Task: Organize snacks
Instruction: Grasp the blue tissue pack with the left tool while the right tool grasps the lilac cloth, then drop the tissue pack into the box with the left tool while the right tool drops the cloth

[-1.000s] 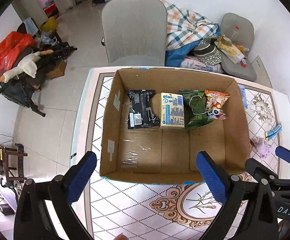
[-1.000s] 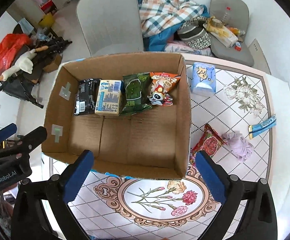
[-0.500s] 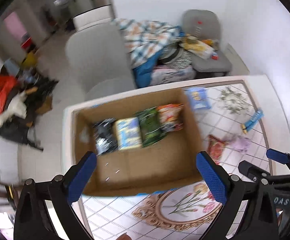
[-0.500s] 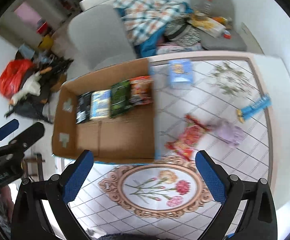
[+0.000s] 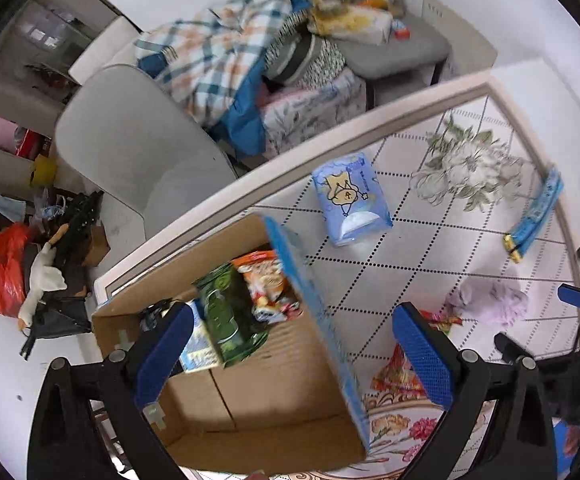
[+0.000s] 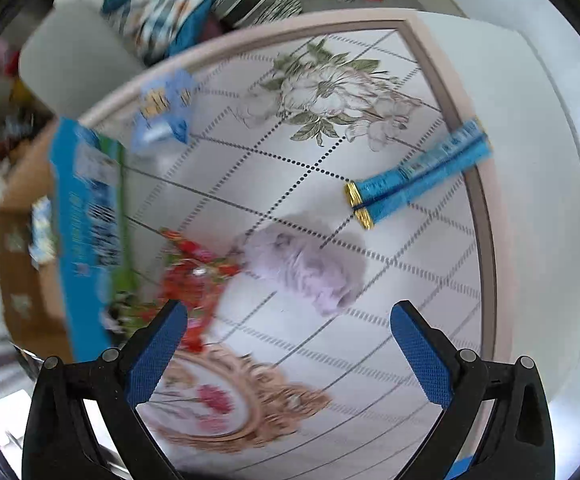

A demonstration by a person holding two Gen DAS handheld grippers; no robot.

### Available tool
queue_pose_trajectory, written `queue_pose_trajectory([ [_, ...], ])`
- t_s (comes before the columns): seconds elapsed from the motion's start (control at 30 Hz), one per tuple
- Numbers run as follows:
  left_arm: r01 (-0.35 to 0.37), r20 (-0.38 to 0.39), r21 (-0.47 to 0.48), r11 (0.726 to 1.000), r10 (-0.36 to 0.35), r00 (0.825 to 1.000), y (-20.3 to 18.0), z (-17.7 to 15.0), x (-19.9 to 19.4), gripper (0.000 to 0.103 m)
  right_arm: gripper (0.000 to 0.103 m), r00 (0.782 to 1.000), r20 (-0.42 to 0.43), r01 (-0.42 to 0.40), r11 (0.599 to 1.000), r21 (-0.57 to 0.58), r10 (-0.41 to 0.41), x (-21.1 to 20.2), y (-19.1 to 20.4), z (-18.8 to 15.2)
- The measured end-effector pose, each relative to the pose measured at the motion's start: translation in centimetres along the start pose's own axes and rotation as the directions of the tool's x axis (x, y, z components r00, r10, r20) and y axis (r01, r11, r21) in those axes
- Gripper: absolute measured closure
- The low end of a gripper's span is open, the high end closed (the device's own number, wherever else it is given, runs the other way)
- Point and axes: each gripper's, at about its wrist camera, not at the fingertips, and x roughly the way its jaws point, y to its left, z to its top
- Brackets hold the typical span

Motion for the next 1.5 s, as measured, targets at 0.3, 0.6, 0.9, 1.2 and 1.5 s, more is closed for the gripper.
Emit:
queue_pose_trajectory([
  [0.3, 0.033, -0.153, 0.024, 0.999, -0.029, 0.988, -2.9, 5.9, 7.7, 0.001, 0.035, 0.976, -0.205, 0.039, 0.989, -0.14, -0.067, 8.7, -0.1, 2.6],
  [0.6, 0.161, -0.291, -0.099, 0.982, -0.184, 0.939, -2.7, 10.9, 14.7, 0.001, 0.045, 0.991, -0.099, -0.07, 0.978, 0.194, 0.09, 7.1, -6.0, 4.6],
  [0.9, 0.188, -0.362, -0.105, 0.976, -0.214, 0.907, -3.8, 11.0, 18.8, 0.003, 0.031, 0.984, -0.075, -0.138, 0.961, 0.238, 0.16, 7.0, -8.5, 6.5],
  [1.2, 0.236, -0.306, -0.085, 0.968, -0.25, 0.918, -5.3, 10.0, 15.9, 0.051, 0.032, 0.987, -0.11, -0.099, 0.979, 0.176, 0.12, 7.7, -6.5, 7.4],
  [1.5, 0.282, -0.235, -0.075, 0.957, -0.291, 0.927, -5.9, 8.1, 11.0, 0.057, 0.055, 0.989, -0.076, -0.106, 0.974, 0.2, 0.123, 6.4, -4.2, 5.0],
])
